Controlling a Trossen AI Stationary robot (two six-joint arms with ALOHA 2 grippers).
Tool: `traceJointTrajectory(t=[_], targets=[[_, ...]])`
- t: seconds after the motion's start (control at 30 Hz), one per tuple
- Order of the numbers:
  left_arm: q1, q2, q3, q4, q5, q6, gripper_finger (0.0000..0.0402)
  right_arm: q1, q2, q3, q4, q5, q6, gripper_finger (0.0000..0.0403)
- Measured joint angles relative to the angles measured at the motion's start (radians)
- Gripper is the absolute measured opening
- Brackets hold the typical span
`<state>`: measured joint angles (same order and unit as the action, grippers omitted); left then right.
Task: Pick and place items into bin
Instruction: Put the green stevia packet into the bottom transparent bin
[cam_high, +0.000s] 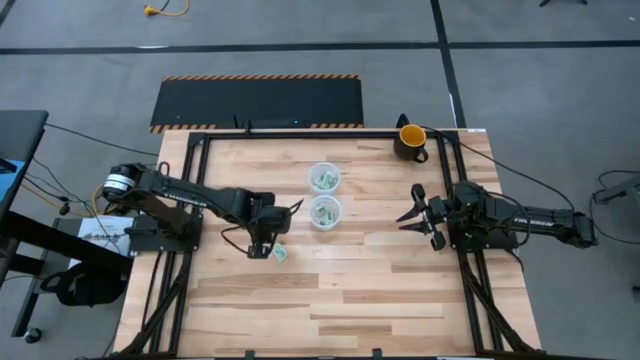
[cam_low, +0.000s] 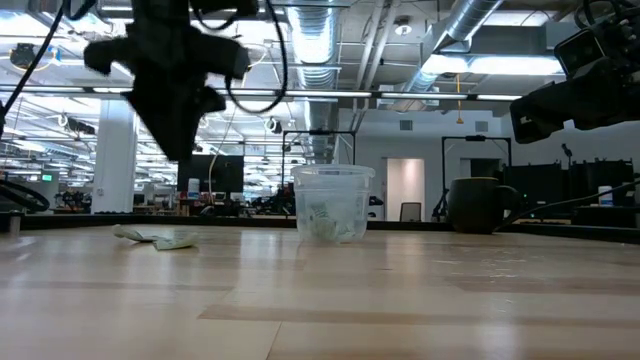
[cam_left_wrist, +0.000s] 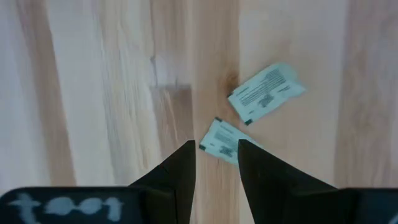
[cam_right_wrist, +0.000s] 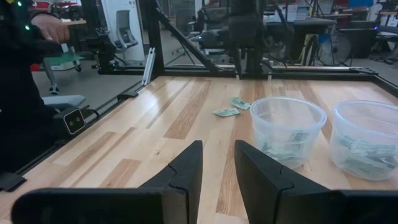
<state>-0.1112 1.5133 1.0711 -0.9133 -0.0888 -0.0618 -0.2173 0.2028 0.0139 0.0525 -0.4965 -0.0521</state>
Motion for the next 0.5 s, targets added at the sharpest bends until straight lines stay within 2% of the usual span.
traceJointTrajectory(t=[0.17,0.5], targets=[[-0.002,0.001,-0.077,0.063,0.007,-0.101,0.011,0.0,0.0,0.0,0.0,0.0,0.0,0.0087],[-0.002,0.001,-0.181,0.123,0.127,-0.223,0.011,0.0,0.0,0.0,0.0,0.0,0.0,0.0087]])
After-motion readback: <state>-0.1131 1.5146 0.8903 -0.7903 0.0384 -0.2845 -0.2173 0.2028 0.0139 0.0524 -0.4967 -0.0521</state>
